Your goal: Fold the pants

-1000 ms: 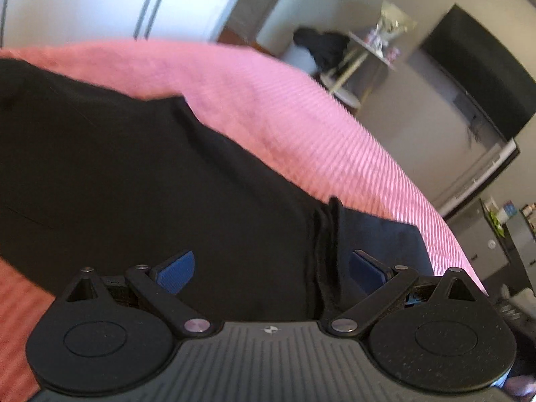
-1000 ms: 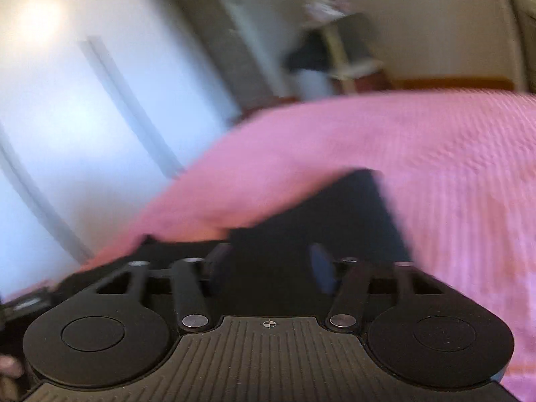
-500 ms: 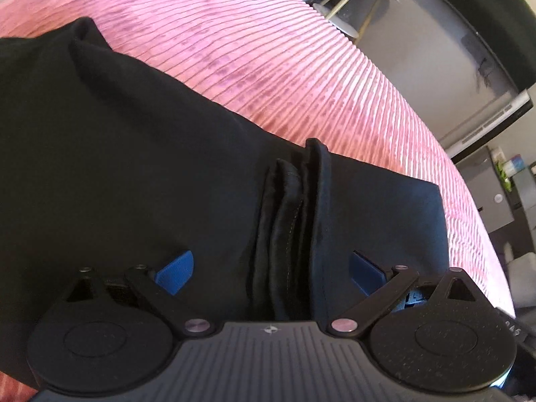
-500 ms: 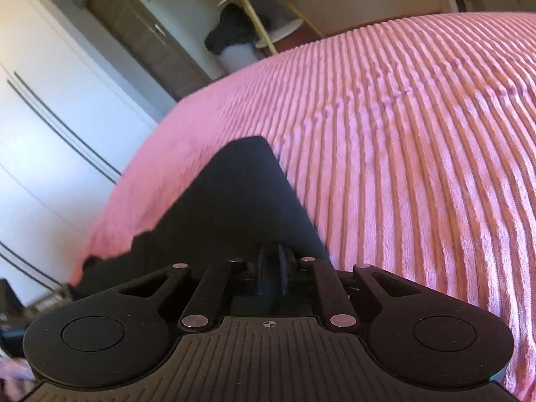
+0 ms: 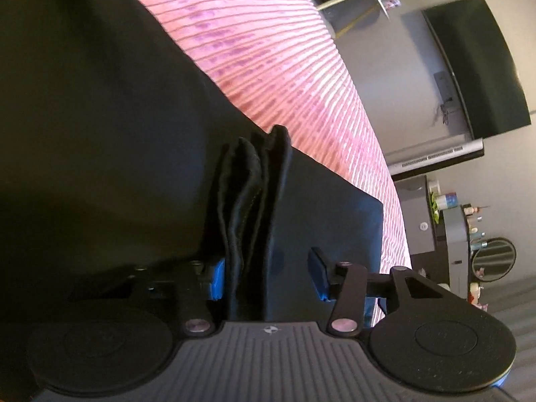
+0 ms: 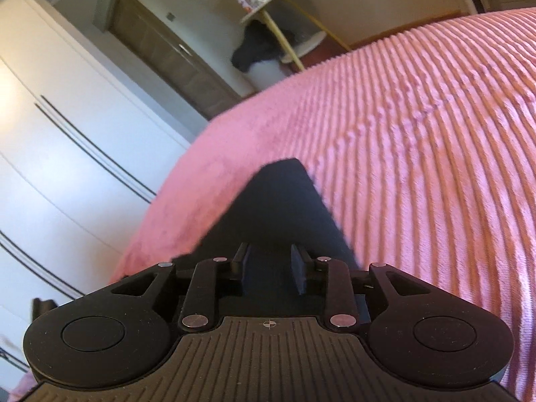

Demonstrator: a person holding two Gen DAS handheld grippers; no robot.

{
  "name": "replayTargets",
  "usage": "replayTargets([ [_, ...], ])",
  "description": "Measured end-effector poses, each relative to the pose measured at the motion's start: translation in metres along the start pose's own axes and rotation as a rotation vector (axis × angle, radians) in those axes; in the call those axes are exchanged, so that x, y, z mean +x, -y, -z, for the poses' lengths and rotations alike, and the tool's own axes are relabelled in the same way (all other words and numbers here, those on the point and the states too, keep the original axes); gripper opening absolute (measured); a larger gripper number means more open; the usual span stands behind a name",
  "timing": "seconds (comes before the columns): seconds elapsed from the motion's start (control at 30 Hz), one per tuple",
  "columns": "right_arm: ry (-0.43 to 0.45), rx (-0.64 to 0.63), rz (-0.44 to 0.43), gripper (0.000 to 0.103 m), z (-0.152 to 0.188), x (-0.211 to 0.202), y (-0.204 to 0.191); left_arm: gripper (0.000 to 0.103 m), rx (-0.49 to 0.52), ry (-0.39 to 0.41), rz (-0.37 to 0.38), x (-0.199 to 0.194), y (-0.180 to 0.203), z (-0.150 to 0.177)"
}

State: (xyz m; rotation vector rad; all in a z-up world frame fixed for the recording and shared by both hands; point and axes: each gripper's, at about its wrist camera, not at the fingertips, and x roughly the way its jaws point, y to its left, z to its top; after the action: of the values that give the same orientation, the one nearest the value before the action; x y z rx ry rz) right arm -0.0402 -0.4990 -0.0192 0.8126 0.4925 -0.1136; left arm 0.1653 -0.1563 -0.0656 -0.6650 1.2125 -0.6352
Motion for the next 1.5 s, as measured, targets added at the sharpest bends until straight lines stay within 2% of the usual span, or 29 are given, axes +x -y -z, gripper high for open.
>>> replayTargets([
  [0.07, 0.006, -0.016, 0.002, 0.031, 0.001, -0.003, -0.004, 0.047, 0.018, -0.001, -0.020, 0.006, 0.006, 0.001],
  [0.1, 0.006, -0.024, 0.008, 0.031, 0.002, -0.004, -0.006, 0.029, 0.028, 0.006, -0.034, 0.007, 0.009, 0.002],
  [0.13, 0.007, -0.032, 0.015, 0.031, 0.002, -0.004, -0.006, 0.015, 0.035, 0.007, -0.058, 0.009, 0.010, 0.003],
  [0.17, 0.013, -0.036, 0.023, 0.031, 0.002, -0.005, -0.006, 0.010, 0.035, 0.008, -0.077, 0.008, 0.010, 0.004],
  [0.27, 0.043, -0.021, 0.038, 0.031, -0.001, -0.012, -0.002, 0.010, 0.009, 0.064, -0.052, -0.011, 0.007, 0.008],
  [0.37, 0.071, 0.003, 0.030, 0.037, -0.004, -0.018, 0.002, 0.010, 0.003, 0.198, -0.002, -0.053, 0.004, 0.012],
  [0.4, 0.072, 0.005, 0.020, 0.038, -0.004, -0.019, 0.002, 0.010, 0.016, 0.246, -0.015, -0.069, 0.003, 0.013],
  [0.47, 0.058, -0.011, 0.008, 0.040, -0.003, -0.019, -0.001, 0.010, 0.057, 0.330, -0.125, -0.099, 0.002, 0.017],
  [0.53, 0.031, -0.044, 0.000, 0.040, 0.000, -0.013, -0.006, 0.014, 0.132, 0.386, -0.275, -0.116, 0.000, 0.020],
  [0.57, 0.017, -0.058, -0.007, 0.040, 0.001, -0.010, -0.010, 0.024, 0.151, 0.389, -0.341, -0.120, -0.004, 0.021],
  [0.6, 0.001, -0.077, -0.017, 0.040, 0.003, -0.007, -0.014, 0.044, 0.153, 0.382, -0.375, -0.122, -0.010, 0.022],
  [0.67, -0.026, -0.117, -0.046, 0.040, 0.008, -0.001, -0.024, 0.060, 0.074, 0.363, -0.350, -0.121, -0.027, 0.021],
  [0.73, -0.061, -0.163, -0.097, 0.039, 0.014, 0.002, -0.034, 0.060, 0.004, 0.360, -0.321, -0.121, -0.039, 0.018],
  [0.8, -0.098, -0.198, -0.134, 0.039, 0.022, 0.004, -0.044, 0.060, -0.039, 0.358, -0.340, -0.118, -0.046, 0.015],
  [0.87, -0.130, -0.244, -0.135, 0.039, 0.031, 0.009, -0.054, 0.060, -0.057, 0.349, -0.345, -0.121, -0.049, 0.014],
  [0.93, -0.156, -0.300, -0.101, 0.036, 0.039, 0.016, -0.062, 0.060, -0.054, 0.338, -0.352, -0.117, -0.049, 0.011],
  [1.0, -0.161, -0.361, -0.021, 0.029, 0.047, 0.027, -0.067, 0.060, -0.037, 0.329, -0.375, -0.112, -0.046, 0.009],
  [1.07, -0.155, -0.405, 0.072, 0.011, 0.053, 0.034, -0.067, 0.060, -0.018, 0.321, -0.391, -0.112, -0.041, 0.007],
  [1.1, -0.159, -0.421, 0.098, 0.010, 0.055, 0.039, -0.065, 0.060, -0.012, 0.317, -0.398, -0.111, -0.040, 0.007],
  [1.17, -0.163, -0.417, 0.115, 0.006, 0.057, 0.045, -0.061, 0.060, -0.005, 0.313, -0.407, -0.110, -0.039, 0.006],
  [1.37, -0.116, -0.382, 0.112, 0.006, 0.065, 0.044, -0.057, 0.063, 0.011, 0.301, -0.419, -0.102, -0.036, 0.006],
  [1.5, -0.093, -0.250, 0.088, 0.000, 0.057, 0.043, -0.040, 0.066, 0.014, 0.291, -0.415, -0.090, -0.033, 0.000],
])
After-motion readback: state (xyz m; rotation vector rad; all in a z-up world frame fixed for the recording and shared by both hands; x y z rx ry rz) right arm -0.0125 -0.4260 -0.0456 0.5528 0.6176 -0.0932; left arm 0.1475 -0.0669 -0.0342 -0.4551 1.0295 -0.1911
